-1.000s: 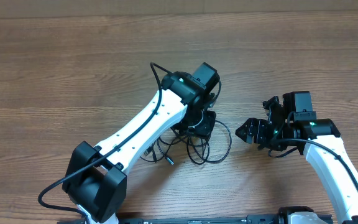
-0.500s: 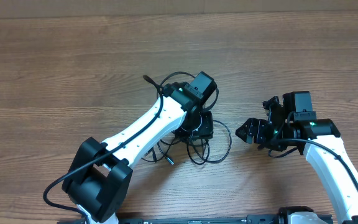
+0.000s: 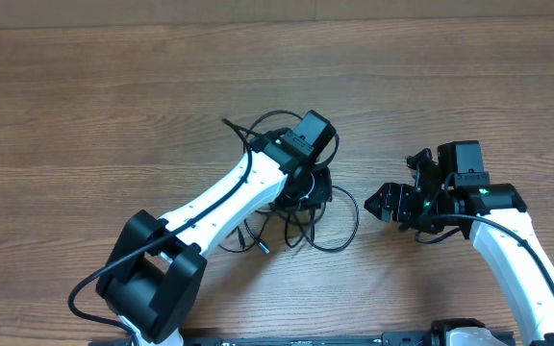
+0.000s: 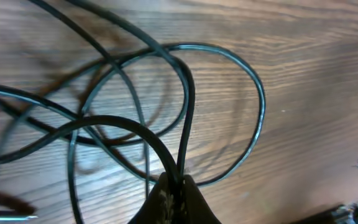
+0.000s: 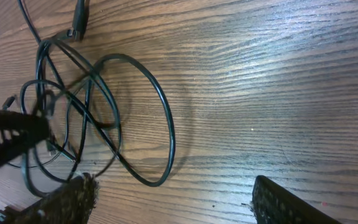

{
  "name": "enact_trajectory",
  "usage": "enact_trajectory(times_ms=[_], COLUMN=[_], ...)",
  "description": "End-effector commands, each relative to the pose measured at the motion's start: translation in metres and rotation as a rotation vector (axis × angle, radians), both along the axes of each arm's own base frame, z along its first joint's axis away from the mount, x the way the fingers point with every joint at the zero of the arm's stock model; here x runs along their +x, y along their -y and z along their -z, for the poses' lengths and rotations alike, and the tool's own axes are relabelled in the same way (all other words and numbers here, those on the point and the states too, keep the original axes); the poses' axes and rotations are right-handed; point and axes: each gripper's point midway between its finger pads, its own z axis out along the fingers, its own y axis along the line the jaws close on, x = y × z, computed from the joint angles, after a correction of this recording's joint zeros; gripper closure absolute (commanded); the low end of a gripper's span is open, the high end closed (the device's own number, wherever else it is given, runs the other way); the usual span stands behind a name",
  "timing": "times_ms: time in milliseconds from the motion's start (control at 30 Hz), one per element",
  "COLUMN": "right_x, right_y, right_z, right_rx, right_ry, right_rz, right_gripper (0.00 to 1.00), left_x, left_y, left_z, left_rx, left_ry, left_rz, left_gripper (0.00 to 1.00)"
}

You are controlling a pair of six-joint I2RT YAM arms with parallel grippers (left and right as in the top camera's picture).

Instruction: Untangle cables

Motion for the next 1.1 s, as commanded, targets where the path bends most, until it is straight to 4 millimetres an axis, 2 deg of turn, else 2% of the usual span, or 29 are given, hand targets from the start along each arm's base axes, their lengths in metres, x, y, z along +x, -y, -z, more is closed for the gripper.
enact_trajectory(times_ms=[0, 133, 167, 233, 367, 400, 533, 667, 933, 1067], right_x=[0.002, 0.003, 0.003, 0.003, 0.003, 0.003, 0.003, 0.003, 0.003, 0.009], right_y=[0.001, 0.002, 0.002, 0.002, 0.002, 0.002, 0.002, 0.002, 0.002, -0.004], right_z=[-0.003, -0.003, -0.003, -0.003, -0.003, -0.003, -0.003, -0.003, -0.003, -0.008], right_rx=[-0.01, -0.017, -0.016, -0.016, -0.016, -0.016, -0.016, -0.016, -0.021, 0.015], right_ry=[0.018, 0.018, 0.018, 0.018, 0.018, 0.018, 0.018, 0.018, 0.03, 0.063], right_rz=[-0.001, 0.001, 0.001, 0.001, 0.001, 0.001, 0.001, 0.001, -0.015, -0.032], right_gripper=[0.22, 0.21, 0.21, 0.21, 0.21, 0.21, 0.21, 0.21, 0.2, 0.12], left_x=[0.029, 0.04, 0.042, 0.046, 0.063, 0.07, 0.076, 0.074, 0.057, 0.045], left_y=[-0.001, 0.0, -0.002, -0.004, -0.02, -0.027, -0.04, -0.055, -0.067, -0.068], left_z=[-0.034, -0.067, -0.085, -0.102, -0.139, -0.161, -0.21, -0.259, -0.347, -0.385], left_rx=[0.022, 0.011, 0.011, 0.011, 0.077, 0.105, 0.122, 0.132, 0.026, -0.065], left_ry=[0.149, 0.201, 0.223, 0.248, 0.349, 0.408, 0.51, 0.608, 0.825, 0.925], left_rz=[0.077, 0.135, 0.165, 0.19, 0.187, 0.188, 0.181, 0.143, 0.126, 0.112], left_gripper=[0.96, 0.96, 0.96, 0.96, 0.96, 0.96, 0.96, 0.96, 0.96, 0.96])
